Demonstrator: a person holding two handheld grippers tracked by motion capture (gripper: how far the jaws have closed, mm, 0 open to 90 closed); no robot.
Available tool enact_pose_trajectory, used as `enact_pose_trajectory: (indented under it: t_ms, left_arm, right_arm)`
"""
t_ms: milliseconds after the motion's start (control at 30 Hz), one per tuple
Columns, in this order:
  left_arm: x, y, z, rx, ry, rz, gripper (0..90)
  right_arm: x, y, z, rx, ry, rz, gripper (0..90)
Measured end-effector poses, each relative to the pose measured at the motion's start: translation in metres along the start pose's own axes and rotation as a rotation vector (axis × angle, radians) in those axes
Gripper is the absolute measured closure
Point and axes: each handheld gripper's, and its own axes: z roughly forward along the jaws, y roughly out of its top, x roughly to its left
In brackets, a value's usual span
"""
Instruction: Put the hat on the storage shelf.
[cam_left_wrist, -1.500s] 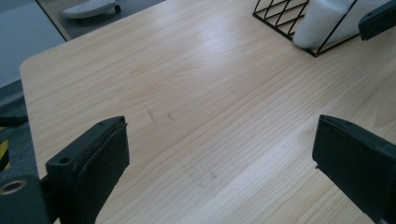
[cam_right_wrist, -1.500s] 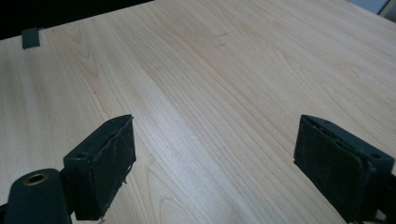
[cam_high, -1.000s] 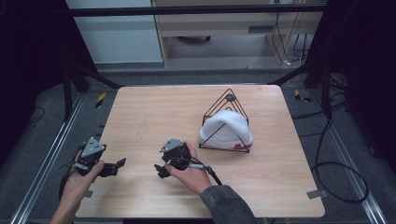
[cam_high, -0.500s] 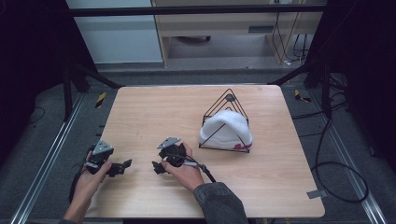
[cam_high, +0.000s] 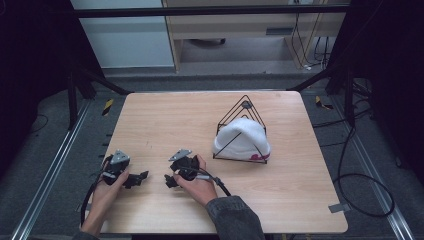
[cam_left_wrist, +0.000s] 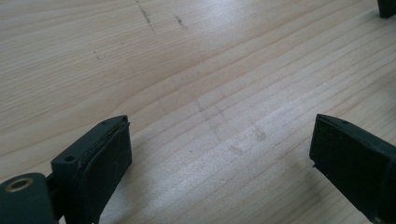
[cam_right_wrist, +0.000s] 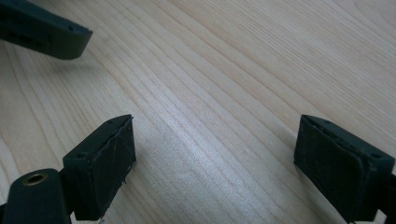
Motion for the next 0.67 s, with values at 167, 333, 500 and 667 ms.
enact_pose_trajectory:
  t_ms: [167, 333, 500, 667]
  left_arm:
    - [-0.004, -0.002, 0.003, -0.012, 0.016, 0.003, 3.6]
    - [-0.005, -0.003, 0.001, -0.01, 0.029, -0.004, 2.8]
    - [-0.005, -0.003, 0.002, -0.008, 0.032, -0.006, 1.4]
    - [-0.005, -0.002, 0.003, -0.004, 0.036, -0.012, 0.0]
  right_arm:
    - [0.001, -0.002, -0.001, -0.004, -0.009, -0.009, 13.0]
    - [0.001, -0.004, -0.003, 0.001, -0.015, -0.015, 12.3]
    - [0.003, -0.01, -0.009, -0.002, -0.003, -0.033, 12.3]
    - [0.006, -0.014, -0.012, -0.003, -0.013, -0.026, 12.3]
